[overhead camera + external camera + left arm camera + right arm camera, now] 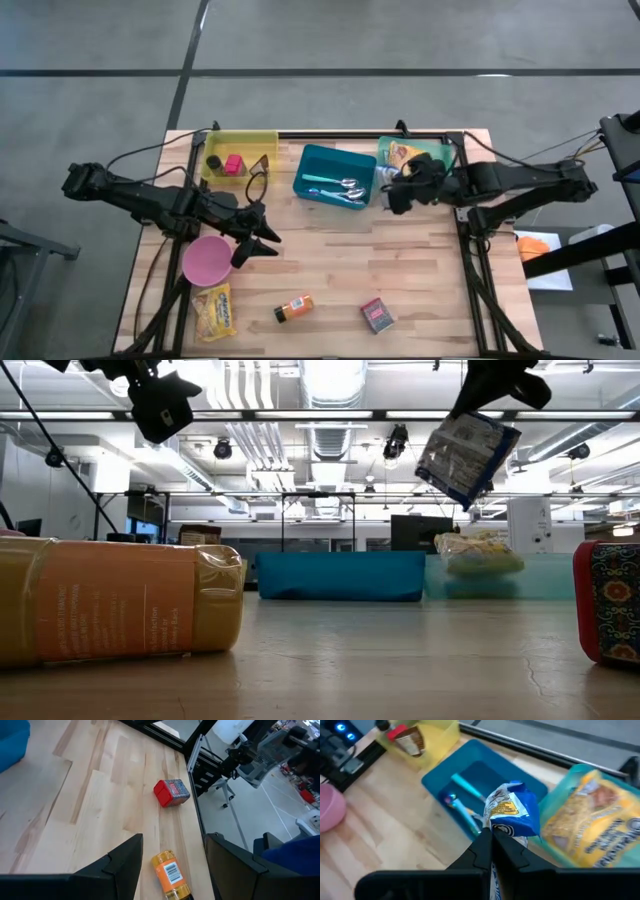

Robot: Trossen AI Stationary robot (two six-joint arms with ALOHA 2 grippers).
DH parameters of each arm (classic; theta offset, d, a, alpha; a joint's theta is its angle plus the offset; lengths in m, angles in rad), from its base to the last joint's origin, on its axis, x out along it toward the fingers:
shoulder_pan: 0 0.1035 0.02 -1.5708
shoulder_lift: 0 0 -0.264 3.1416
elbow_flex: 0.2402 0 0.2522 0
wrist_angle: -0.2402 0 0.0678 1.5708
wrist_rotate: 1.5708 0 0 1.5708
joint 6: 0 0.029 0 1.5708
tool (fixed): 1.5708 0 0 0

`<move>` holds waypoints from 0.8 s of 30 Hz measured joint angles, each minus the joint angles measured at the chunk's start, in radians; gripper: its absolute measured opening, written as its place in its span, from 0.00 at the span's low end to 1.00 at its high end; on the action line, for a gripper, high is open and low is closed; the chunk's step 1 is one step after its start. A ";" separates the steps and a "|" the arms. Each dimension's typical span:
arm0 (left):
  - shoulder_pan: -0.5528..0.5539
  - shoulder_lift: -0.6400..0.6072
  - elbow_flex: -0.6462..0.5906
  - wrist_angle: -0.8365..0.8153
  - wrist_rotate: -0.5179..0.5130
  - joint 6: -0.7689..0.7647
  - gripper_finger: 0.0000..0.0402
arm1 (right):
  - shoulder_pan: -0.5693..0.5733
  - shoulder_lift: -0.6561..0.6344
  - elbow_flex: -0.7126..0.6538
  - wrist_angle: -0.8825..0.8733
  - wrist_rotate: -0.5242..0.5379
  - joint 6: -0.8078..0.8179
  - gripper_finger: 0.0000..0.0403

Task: Pick & Place Food Item
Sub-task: Put the blue noodle pack into the green bin

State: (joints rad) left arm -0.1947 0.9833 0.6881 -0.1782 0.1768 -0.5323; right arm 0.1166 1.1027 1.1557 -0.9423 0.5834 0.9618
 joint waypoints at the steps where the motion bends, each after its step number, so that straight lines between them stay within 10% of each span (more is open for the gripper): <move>1: 0.000 0.000 0.002 0.001 0.000 0.000 0.55 | -0.012 -0.010 0.000 -0.012 0.001 0.000 0.02; 24: 0.001 0.000 0.008 0.001 0.000 -0.026 0.55 | -0.310 -0.179 0.000 -0.162 -0.019 -0.062 0.02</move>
State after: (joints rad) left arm -0.1941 0.9829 0.6956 -0.1768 0.1768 -0.5582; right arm -0.1935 0.9233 1.1557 -1.1045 0.5648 0.8998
